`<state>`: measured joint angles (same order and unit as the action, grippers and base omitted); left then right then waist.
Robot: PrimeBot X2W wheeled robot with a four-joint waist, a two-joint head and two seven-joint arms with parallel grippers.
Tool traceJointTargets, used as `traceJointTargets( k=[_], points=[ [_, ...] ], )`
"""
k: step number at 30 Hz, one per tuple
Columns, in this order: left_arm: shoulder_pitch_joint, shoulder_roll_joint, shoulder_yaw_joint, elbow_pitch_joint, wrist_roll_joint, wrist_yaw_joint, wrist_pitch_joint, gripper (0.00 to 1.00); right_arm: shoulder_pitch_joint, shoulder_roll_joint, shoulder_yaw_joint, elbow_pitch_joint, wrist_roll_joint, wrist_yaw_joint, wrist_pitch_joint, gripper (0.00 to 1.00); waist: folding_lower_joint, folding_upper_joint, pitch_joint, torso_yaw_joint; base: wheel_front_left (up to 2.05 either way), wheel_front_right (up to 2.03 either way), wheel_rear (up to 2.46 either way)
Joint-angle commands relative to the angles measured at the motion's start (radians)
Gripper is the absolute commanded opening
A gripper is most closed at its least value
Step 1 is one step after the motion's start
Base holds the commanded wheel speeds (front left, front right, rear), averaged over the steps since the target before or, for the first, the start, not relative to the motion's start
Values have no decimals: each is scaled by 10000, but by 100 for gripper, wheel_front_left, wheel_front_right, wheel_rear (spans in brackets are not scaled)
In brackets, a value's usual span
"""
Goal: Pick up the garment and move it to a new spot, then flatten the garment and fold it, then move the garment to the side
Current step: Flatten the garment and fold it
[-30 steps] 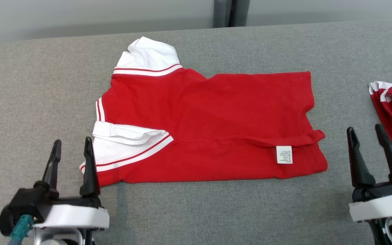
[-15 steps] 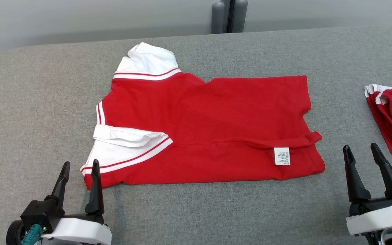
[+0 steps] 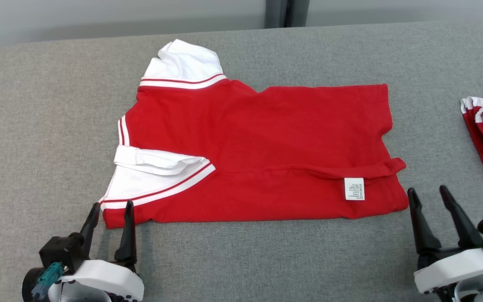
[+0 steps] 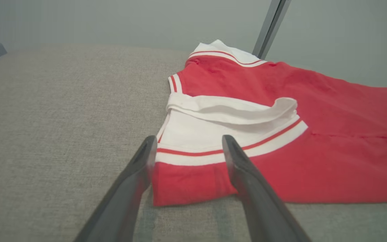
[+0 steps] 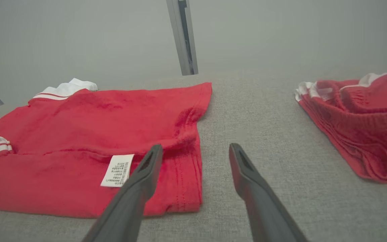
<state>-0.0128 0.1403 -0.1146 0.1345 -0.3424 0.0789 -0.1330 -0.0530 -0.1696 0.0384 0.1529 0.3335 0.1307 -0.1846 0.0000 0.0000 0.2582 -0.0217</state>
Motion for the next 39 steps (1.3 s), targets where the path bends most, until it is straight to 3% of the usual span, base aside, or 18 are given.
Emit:
traceJointTargets(
  k=[1,12,18,19,20,21,22,23,30,39],
  points=[
    [-204,-19,-25,251,-97,-68,43,100,-80,22,54,276,65,2,55,100,0,0,151,28,0,0,0],
    [-916,-96,91,1711,-713,-360,315,100,-884,183,630,2081,497,2,-209,100,0,0,651,-45,0,0,0],
    [-1105,-88,113,2111,-826,-290,389,100,-1196,219,1019,2735,771,2,-87,100,0,0,737,-66,0,0,0],
    [-1132,-93,90,2172,-842,-291,428,100,-1213,228,1118,2818,841,2,-17,83,0,0,738,-60,0,0,0],
    [-1142,-91,61,2214,-854,-325,464,87,-1220,234,1222,2888,889,4,56,42,0,0,734,-50,0,0,0],
    [-1140,-89,31,2241,-858,-361,449,46,-1238,224,1275,2946,943,4,73,13,0,0,727,-39,0,0,0],
    [-1158,-82,-3,2269,-835,-376,434,9,-1254,216,1314,2984,1010,4,65,0,0,0,719,-28,0,0,0],
    [-1189,-78,-28,2310,-824,-385,441,0,-1255,213,1372,3026,1111,2,108,0,0,0,706,-19,0,0,0],
    [-1119,80,-48,2256,-824,-378,412,0,-1207,17,1598,3030,1456,1,56,0,0,0,528,-6,0,0,0],
    [167,190,-42,1299,-898,-48,617,0,-274,-337,1488,2348,1722,1,293,0,0,0,-47,77,0,0,0]
  ],
)
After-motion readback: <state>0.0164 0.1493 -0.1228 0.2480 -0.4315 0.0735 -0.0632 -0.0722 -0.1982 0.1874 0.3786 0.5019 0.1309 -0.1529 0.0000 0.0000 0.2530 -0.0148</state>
